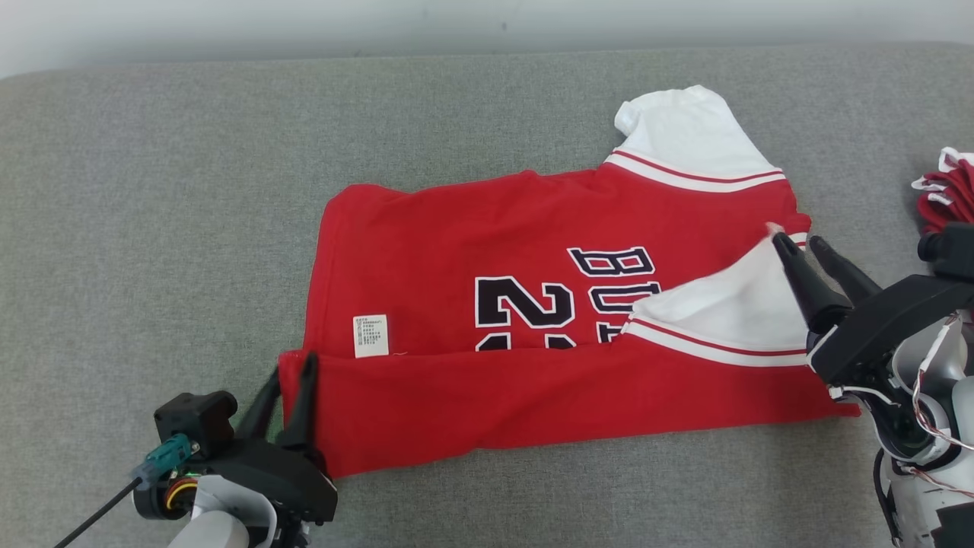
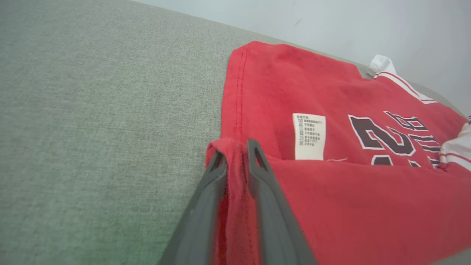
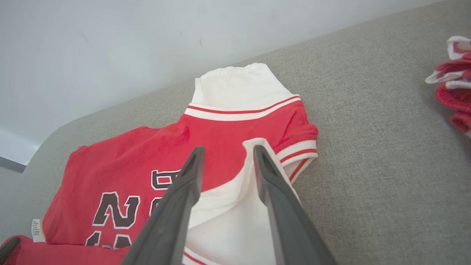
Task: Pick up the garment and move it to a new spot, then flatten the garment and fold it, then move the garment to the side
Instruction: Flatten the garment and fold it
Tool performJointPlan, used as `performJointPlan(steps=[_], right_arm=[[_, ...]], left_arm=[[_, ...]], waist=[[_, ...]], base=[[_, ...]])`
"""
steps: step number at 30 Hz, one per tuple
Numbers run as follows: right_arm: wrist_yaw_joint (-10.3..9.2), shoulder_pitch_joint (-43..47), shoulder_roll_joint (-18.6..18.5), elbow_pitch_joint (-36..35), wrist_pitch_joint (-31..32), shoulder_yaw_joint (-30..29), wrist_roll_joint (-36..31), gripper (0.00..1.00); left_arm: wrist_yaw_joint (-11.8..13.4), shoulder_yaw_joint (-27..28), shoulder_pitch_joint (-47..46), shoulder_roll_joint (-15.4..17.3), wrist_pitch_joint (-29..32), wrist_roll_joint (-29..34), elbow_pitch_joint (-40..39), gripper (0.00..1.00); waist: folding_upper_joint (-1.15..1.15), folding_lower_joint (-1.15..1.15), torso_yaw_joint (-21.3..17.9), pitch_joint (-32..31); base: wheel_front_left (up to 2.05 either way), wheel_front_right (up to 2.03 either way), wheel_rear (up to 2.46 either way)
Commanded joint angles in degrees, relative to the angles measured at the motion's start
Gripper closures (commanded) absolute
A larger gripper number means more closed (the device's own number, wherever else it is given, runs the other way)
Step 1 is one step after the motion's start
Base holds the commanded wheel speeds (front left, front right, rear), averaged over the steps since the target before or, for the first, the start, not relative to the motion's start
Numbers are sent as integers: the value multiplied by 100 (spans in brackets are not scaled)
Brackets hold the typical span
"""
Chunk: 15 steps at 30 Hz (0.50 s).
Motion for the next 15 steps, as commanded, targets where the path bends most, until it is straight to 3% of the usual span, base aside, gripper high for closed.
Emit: performJointPlan(steps=[1, 7, 15], right_arm=[[-14, -74, 40, 44, -71, 4, -28, 0], [-14, 62, 133, 255, 36, -121, -19, 0], [-14, 758, 202, -192, 515, -712, -442, 0]], left_arm=[[38, -2, -72, -21, -44, 44, 62, 0], [169, 18, 18, 43, -128, 191, 248, 0], [419, 28, 503, 292, -213, 373, 133, 0]], waist=[[-1, 0, -17, -17], [-1, 0, -63, -210], [-1, 0, -108, -506]], base=[[0, 0, 0], [0, 0, 0], [0, 0, 0]])
